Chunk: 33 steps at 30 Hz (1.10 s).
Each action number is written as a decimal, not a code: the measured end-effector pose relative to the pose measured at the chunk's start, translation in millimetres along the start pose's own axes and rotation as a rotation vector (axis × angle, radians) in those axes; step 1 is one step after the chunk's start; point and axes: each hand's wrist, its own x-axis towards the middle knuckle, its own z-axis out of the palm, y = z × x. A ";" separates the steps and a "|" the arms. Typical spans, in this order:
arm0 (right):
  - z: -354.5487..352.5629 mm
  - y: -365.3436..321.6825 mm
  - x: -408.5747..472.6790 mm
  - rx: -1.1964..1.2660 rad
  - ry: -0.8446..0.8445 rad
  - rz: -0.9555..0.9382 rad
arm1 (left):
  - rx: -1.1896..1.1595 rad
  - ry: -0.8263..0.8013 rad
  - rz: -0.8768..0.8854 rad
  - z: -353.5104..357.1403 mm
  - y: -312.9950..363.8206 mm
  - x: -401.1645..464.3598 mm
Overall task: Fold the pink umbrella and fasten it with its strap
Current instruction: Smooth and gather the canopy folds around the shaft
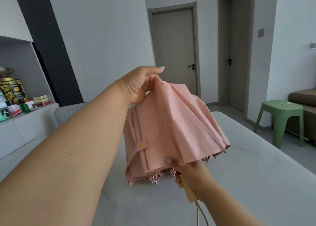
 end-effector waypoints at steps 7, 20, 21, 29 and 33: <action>-0.9 1.7 0.6 0.056 -0.022 -0.013 | -0.168 0.038 0.046 -3.7 -5.1 -1.7; -2.1 1.5 0.9 0.049 -0.046 -0.020 | 0.072 0.223 0.075 5.5 -9.6 -3.7; -2.1 1.3 1.3 0.039 -0.046 -0.025 | -0.001 0.227 0.067 5.2 -8.9 -2.9; -1.6 4.3 2.4 0.021 -0.076 -0.044 | -0.071 0.172 0.051 5.4 -6.5 1.9; -1.5 5.3 3.6 0.031 -0.074 -0.048 | 0.401 0.283 0.087 5.0 -6.4 4.5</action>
